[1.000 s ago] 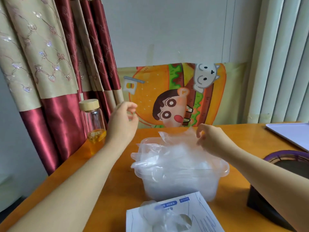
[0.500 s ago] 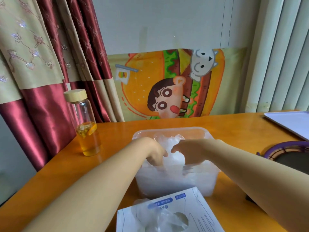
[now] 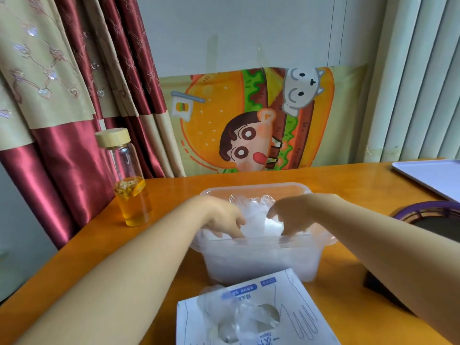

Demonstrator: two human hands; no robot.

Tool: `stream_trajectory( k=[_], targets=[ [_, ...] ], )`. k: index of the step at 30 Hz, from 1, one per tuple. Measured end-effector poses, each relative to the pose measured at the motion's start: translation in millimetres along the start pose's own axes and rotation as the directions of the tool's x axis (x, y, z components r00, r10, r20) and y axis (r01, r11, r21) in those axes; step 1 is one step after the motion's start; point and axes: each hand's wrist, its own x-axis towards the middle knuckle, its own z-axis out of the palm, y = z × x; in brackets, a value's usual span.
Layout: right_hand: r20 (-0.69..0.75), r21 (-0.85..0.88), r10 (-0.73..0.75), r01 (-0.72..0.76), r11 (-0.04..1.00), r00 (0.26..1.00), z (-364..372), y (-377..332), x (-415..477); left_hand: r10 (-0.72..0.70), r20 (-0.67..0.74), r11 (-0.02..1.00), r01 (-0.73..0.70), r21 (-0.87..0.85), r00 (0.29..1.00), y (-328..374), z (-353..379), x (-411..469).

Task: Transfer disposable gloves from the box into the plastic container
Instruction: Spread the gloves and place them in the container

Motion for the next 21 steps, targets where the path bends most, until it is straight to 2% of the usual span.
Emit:
stream_trajectory(
  k=[3,6,7,9,11,12,14,16,21],
  targets=[
    [-0.239,-0.038,-0.060,0.052,0.998,0.969,-14.6,-2.9,-35.4,0.077,-0.140,0.969,-0.107,-0.221,0.987,-3.2,-11.6,-36.2],
    [-0.510,0.057,-0.184,0.247,0.967,0.840,-19.7,-19.1,-74.7,0.107,-0.366,0.884,-0.257,-0.391,0.925,-4.8,-5.1,-76.2],
    [-0.517,0.070,-0.232,0.312,0.948,0.824,-16.7,-25.4,-87.2,0.107,-0.425,0.866,-0.295,-0.404,0.899,-5.5,2.2,-88.3],
    [-0.369,0.060,-0.341,0.388,0.920,0.865,-1.8,-39.4,-107.9,0.138,-0.442,0.853,-0.333,-0.401,0.886,-7.0,23.3,-108.9],
    [-0.169,0.028,-0.375,0.385,0.923,0.911,22.4,-48.9,-116.1,0.188,-0.319,0.880,-0.304,-0.365,0.929,-4.9,46.1,-124.0],
    [-0.115,-0.001,-0.357,0.359,0.933,0.927,35.0,-52.0,-117.2,0.193,-0.234,0.912,-0.263,-0.316,0.953,-2.3,56.6,-128.5],
    [-0.112,-0.024,-0.316,0.315,0.949,0.942,56.4,-56.4,-113.1,0.171,-0.144,0.969,-0.193,-0.153,0.975,4.3,76.8,-129.2],
    [-0.175,-0.011,-0.312,0.315,0.949,0.934,67.0,-58.9,-105.6,0.165,-0.202,0.982,-0.179,-0.054,0.965,14.5,92.8,-123.9],
    [-0.218,0.011,-0.304,0.314,0.949,0.927,71.8,-61.7,-99.2,0.073,-0.370,0.997,-0.082,-0.007,0.926,33.1,116.2,-107.6]
  ],
)
